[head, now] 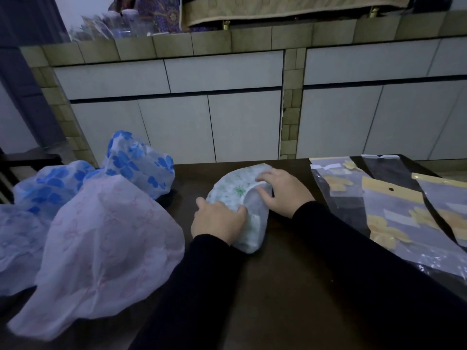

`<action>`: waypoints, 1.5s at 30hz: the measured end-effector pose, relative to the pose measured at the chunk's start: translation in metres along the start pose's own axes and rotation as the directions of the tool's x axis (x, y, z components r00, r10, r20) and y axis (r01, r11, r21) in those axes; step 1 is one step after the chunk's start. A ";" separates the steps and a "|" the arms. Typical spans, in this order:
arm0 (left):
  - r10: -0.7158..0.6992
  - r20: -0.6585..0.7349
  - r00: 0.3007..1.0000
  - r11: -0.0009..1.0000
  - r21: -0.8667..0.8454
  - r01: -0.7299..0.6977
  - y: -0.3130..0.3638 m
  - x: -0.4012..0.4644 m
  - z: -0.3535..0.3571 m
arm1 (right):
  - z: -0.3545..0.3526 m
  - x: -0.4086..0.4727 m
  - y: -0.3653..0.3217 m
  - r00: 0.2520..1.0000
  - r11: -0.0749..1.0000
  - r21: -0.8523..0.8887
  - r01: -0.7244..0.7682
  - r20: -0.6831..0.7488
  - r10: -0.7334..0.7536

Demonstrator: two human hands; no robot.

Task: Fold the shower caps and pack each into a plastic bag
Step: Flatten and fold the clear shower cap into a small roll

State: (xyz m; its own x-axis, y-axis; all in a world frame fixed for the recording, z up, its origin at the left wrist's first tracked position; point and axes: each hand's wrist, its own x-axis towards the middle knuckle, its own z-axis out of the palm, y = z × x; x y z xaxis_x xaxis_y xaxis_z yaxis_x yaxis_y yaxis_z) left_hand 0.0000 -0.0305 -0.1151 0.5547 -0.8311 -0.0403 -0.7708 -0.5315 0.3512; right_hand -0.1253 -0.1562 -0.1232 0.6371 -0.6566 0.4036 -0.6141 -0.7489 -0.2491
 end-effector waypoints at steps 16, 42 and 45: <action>0.544 -0.286 0.789 0.810 -0.068 -0.583 -0.024 -0.008 0.005 | -0.013 -0.062 -0.013 0.967 0.989 0.074 0.126 0.213 -0.139; 0.528 -0.107 0.843 0.807 -0.247 -0.537 -0.034 -0.016 0.000 | -0.017 -0.077 -0.005 0.996 0.966 0.256 -0.028 0.092 0.005; 0.486 -0.096 0.869 0.826 -0.273 -0.492 -0.032 -0.014 0.002 | -0.014 -0.073 -0.008 0.989 0.932 0.336 -0.136 0.106 0.106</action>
State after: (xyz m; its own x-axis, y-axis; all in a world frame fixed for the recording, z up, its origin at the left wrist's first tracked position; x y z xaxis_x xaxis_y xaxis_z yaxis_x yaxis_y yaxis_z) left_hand 0.0160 -0.0024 -0.1277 0.1376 -0.9644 0.2258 -0.8246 0.0148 0.5655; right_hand -0.1735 -0.1009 -0.1386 0.6141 -0.7381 0.2795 -0.5023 -0.6386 -0.5830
